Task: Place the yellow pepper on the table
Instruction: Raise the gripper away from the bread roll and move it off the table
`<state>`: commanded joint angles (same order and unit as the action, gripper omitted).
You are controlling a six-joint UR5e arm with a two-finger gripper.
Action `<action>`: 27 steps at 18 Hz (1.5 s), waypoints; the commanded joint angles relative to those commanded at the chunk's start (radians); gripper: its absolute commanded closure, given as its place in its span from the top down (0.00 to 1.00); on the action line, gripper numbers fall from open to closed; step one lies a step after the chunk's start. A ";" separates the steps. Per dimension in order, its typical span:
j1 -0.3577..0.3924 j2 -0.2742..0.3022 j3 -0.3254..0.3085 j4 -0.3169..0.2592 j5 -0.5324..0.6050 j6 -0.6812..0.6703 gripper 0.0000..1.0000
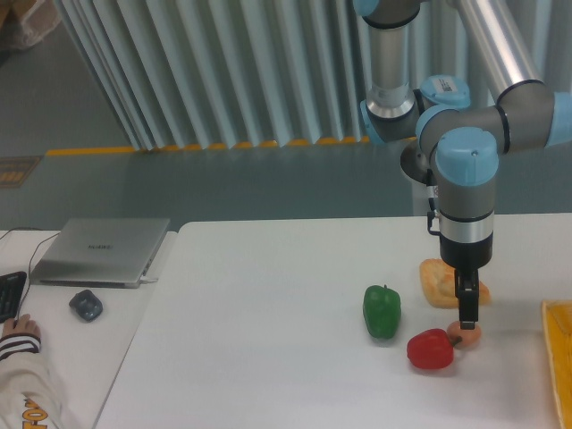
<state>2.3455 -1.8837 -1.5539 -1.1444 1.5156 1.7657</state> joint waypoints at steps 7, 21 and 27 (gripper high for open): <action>0.011 0.002 0.008 0.023 -0.002 -0.058 1.00; 0.130 -0.002 0.021 0.064 -0.070 -0.117 1.00; 0.182 0.006 0.026 0.094 -0.129 -0.155 1.00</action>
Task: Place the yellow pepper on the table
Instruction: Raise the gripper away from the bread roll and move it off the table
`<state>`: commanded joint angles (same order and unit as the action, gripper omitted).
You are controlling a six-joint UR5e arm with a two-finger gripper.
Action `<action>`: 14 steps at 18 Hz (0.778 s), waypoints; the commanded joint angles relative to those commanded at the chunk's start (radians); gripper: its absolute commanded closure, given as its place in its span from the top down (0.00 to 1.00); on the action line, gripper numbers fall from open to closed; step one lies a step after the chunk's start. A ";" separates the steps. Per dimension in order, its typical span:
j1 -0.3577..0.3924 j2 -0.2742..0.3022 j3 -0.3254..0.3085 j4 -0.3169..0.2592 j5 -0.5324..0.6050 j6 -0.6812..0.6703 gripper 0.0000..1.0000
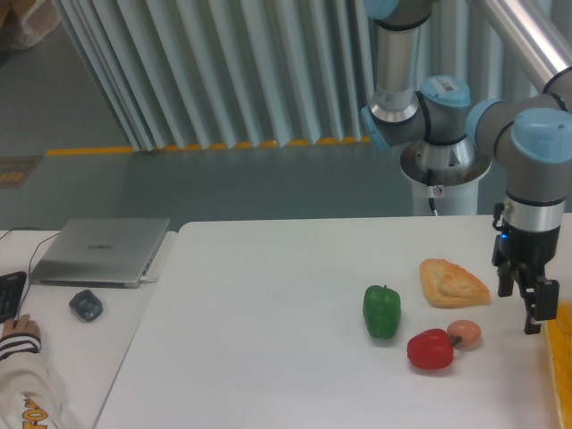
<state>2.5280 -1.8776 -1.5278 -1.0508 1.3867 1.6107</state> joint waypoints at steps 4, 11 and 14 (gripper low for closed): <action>0.041 -0.009 0.024 0.002 0.008 0.034 1.00; 0.048 -0.060 0.044 0.018 0.188 0.427 1.00; 0.077 -0.075 0.046 0.044 0.199 0.500 1.00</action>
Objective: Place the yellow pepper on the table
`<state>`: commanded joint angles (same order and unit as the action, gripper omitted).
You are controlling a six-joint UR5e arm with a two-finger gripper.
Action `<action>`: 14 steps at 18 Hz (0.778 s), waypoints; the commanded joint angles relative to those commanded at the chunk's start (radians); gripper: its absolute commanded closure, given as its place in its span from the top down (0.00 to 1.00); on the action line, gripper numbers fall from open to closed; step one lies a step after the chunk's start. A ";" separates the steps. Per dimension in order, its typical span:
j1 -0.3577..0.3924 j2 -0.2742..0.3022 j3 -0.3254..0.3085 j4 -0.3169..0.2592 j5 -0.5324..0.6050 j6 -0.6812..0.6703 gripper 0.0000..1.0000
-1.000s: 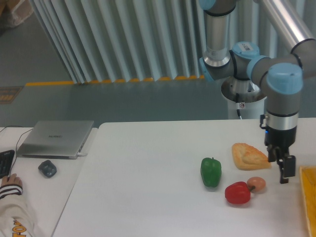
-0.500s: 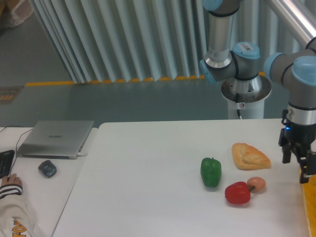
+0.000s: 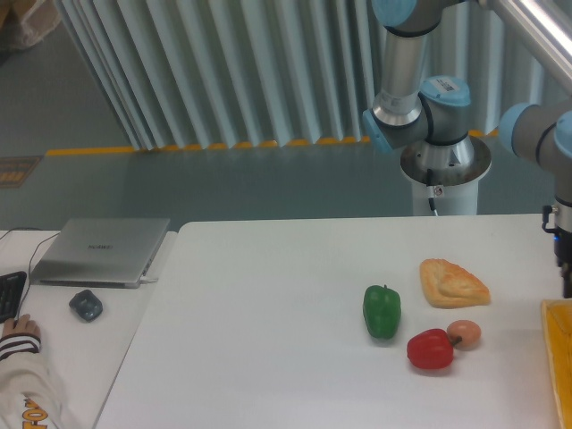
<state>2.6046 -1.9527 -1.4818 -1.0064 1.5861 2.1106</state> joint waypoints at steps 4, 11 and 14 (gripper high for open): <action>0.011 -0.021 -0.002 0.061 0.069 0.071 1.00; 0.041 -0.048 -0.002 0.100 0.138 0.131 1.00; 0.054 -0.061 0.006 0.101 0.138 0.146 1.00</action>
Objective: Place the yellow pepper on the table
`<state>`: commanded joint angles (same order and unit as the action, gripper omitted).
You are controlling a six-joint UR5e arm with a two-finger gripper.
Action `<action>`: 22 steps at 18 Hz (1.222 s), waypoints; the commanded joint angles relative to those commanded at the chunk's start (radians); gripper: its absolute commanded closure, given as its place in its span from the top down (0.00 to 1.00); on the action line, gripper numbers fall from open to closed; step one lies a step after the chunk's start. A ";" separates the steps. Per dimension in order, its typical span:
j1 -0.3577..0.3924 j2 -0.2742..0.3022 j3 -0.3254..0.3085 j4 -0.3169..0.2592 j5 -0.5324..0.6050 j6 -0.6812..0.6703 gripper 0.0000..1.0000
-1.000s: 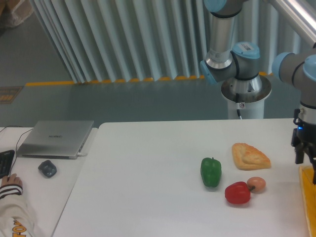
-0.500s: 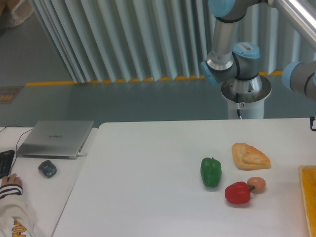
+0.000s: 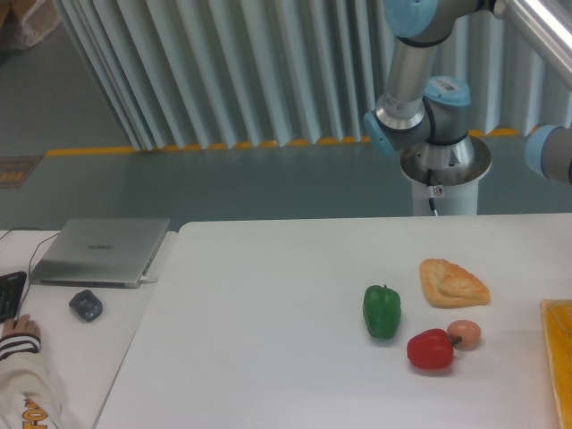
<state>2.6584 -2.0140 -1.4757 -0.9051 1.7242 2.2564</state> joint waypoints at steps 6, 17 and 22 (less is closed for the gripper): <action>0.021 -0.025 -0.008 -0.005 0.000 0.026 1.00; 0.052 -0.038 -0.020 -0.005 -0.008 0.022 1.00; 0.052 -0.057 -0.012 -0.003 -0.008 0.018 1.00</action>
<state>2.7105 -2.0708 -1.4880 -0.9081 1.7165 2.2749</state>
